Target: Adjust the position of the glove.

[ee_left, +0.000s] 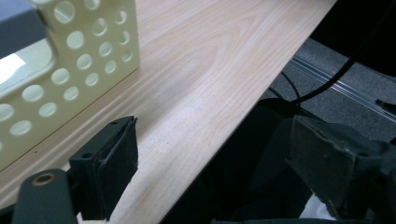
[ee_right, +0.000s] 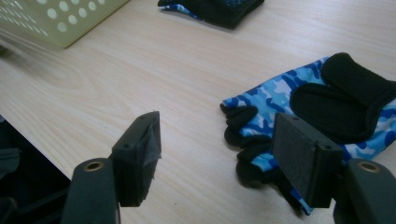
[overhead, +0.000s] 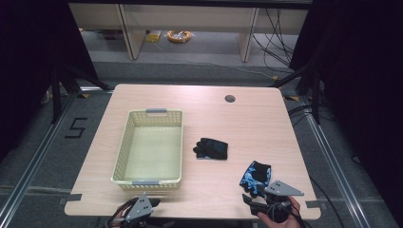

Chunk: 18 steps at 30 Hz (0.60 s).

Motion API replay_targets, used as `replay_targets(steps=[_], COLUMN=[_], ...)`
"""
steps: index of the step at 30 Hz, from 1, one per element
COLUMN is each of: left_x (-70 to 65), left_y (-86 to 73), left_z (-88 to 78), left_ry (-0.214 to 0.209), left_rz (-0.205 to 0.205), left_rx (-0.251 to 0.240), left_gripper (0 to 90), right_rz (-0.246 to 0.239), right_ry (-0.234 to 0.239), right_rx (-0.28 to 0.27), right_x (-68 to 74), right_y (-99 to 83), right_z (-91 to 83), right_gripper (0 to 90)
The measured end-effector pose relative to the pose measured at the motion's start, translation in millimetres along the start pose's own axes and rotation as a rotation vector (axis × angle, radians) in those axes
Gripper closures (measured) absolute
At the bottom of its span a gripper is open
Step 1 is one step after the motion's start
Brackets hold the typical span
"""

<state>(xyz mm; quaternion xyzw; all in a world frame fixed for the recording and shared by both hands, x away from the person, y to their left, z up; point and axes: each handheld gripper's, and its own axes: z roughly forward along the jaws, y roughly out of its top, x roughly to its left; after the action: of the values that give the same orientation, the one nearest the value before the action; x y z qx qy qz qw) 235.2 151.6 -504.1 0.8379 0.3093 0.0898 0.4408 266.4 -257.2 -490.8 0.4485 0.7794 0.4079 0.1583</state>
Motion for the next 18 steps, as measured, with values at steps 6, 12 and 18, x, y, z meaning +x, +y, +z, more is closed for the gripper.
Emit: replay_targets(steps=[6,12,18], left_x=[-1.0,-2.6,-0.2], left_y=[-0.1,-1.0,-0.2], left_z=[-0.4,2.5,0.9], left_ry=[0.000,-0.002,-0.002], left_rz=[0.002,-0.022,0.020], left_rx=[0.008,-0.028,0.016], left_gripper=[15.2,15.2,15.3], right_rz=[0.003,0.007,-0.023], right_ry=[0.008,0.020,0.028], right_rx=[-0.006,-0.031,-0.030], right_x=[0.9,-1.0,-2.4], right_y=[0.3,6.1,20.1], right_z=[1.0,3.3,12.1], right_gripper=[40.7,46.2,50.5])
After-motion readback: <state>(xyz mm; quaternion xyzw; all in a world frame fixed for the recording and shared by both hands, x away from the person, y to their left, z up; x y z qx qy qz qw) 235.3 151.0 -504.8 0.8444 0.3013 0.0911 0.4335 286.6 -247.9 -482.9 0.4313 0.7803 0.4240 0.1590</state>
